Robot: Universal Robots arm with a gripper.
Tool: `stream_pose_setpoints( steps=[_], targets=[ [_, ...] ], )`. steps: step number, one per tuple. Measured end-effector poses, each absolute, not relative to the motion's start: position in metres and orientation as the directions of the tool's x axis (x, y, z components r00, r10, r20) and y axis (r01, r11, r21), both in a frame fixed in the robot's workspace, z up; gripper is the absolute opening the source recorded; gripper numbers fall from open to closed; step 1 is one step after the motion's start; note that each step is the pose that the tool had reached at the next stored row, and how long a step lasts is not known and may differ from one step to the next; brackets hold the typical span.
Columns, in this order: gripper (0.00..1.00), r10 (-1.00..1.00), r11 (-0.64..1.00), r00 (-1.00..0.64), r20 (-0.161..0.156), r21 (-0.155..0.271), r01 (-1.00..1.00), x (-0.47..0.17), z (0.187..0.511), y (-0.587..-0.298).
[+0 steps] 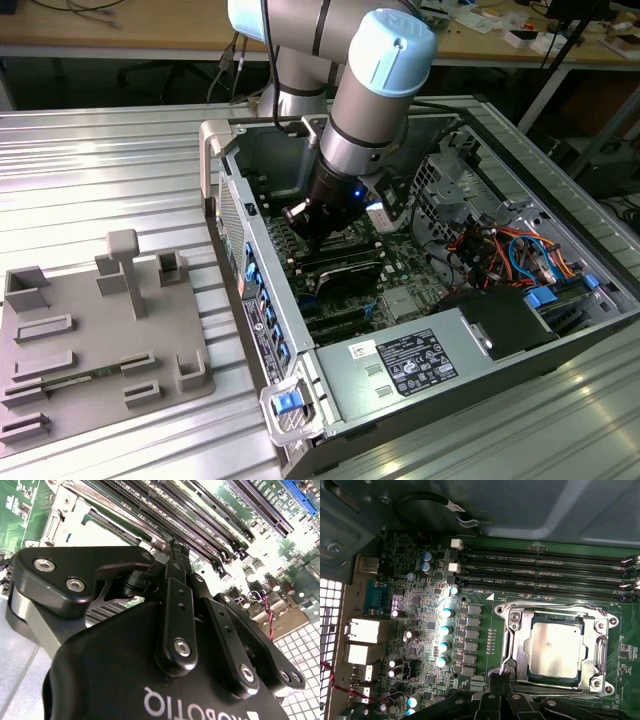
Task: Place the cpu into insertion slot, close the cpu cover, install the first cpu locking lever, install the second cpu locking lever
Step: 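Install the second cpu locking lever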
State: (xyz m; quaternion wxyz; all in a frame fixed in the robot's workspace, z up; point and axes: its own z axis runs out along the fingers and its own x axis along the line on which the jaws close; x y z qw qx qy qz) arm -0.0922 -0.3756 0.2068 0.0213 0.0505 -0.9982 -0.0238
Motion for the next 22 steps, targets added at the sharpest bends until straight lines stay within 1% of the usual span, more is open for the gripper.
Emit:
stream_pose_setpoints(
  steps=[12, 22],
  targets=[
    [0.11, -0.102, 0.993, -0.994, 0.039, 0.060, -0.100, -0.0925, 0.2034, -0.3724],
    [0.11, -0.102, 0.993, -0.994, 0.040, 0.058, -0.100, -0.0926, 0.1990, -0.3717]
  ],
)
